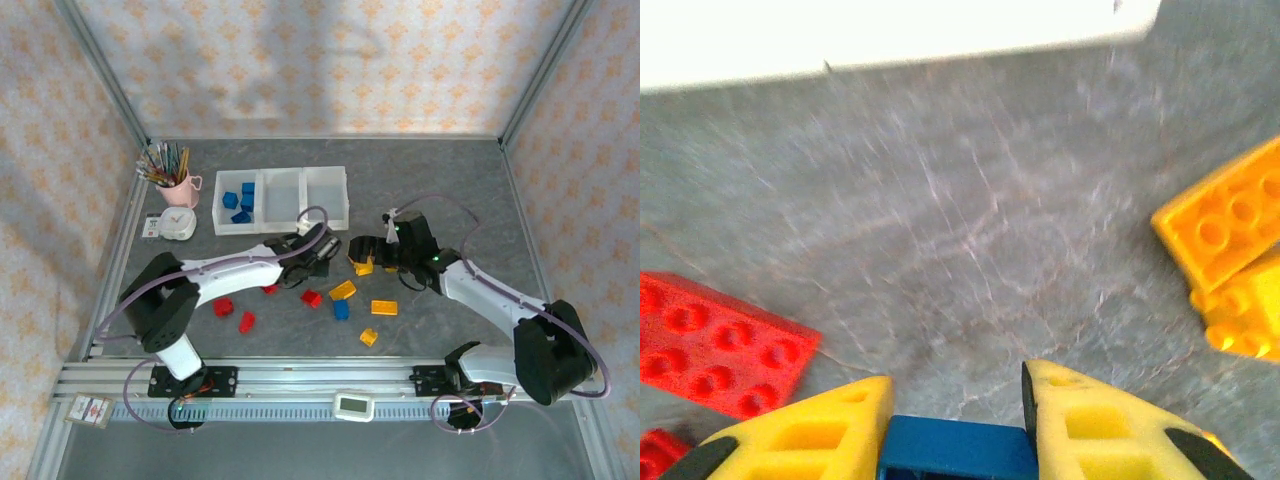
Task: Sort the legos into containers by color
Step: Pick up the lego from the center of the table, then place the lego in the container.
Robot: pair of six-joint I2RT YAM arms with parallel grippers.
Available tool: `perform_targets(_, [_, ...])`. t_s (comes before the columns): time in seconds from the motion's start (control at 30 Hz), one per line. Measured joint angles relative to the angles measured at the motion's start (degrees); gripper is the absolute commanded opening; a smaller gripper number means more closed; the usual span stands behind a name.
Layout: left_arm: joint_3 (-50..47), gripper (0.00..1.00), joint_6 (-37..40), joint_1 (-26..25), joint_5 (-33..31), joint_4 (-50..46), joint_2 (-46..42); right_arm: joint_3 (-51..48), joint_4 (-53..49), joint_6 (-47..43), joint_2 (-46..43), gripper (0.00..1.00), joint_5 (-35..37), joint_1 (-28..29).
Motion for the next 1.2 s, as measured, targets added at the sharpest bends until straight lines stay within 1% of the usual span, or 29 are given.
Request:
perform_targets(0.13, [0.0,0.29,0.2,5.25,-1.92,-1.03,-4.76,2.99,0.13,0.02,0.87,1.0,0.0,1.7])
perform_targets(0.33, [0.02,0.29,2.4,17.55,-4.09,-0.79,-8.61,6.8,2.21,0.61,4.85,1.0,0.11,5.42])
perform_targets(0.43, [0.37,0.28,3.58,23.93,-4.02,-0.37,-8.11,8.35,3.1,1.11,6.88,1.0,0.15,6.36])
perform_targets(0.53, [1.95,0.29,4.68,29.62,-3.89,0.94,-5.62,9.44,3.98,1.33,8.55,1.0,0.28,6.54])
perform_targets(0.63, [4.55,0.29,5.33,33.33,-3.13,2.58,-1.33,9.79,4.5,1.38,9.18,1.0,0.61,6.54])
perform_targets(0.73, [8.09,0.29,6.16,35.54,-2.08,3.8,4.22,9.79,4.81,1.38,9.62,1.0,0.92,6.54])
perform_targets(0.77, [9.11,0.31,6.47,35.93,-2.05,4.11,5.92,9.79,4.79,1.38,9.79,1.0,1.14,6.54])
perform_targets(0.83, [10.86,0.36,7.04,36.22,-2.03,4.2,8.66,9.79,4.79,1.38,9.94,1.0,1.55,6.54])
perform_targets(0.93, [13.6,0.47,7.93,36.28,-2.29,4.2,11.98,9.81,4.81,1.38,9.94,1.0,1.81,6.54])
perform_targets(1.03, [15.32,0.52,8.74,36.28,-2.58,4.15,13.27,9.92,4.81,1.36,10.05,1.0,1.97,6.54])
perform_targets(1.2, [15.47,0.54,9.11,36.28,-2.97,4.13,12.46,10.86,4.76,1.29,10.21,1.0,2.62,6.54])
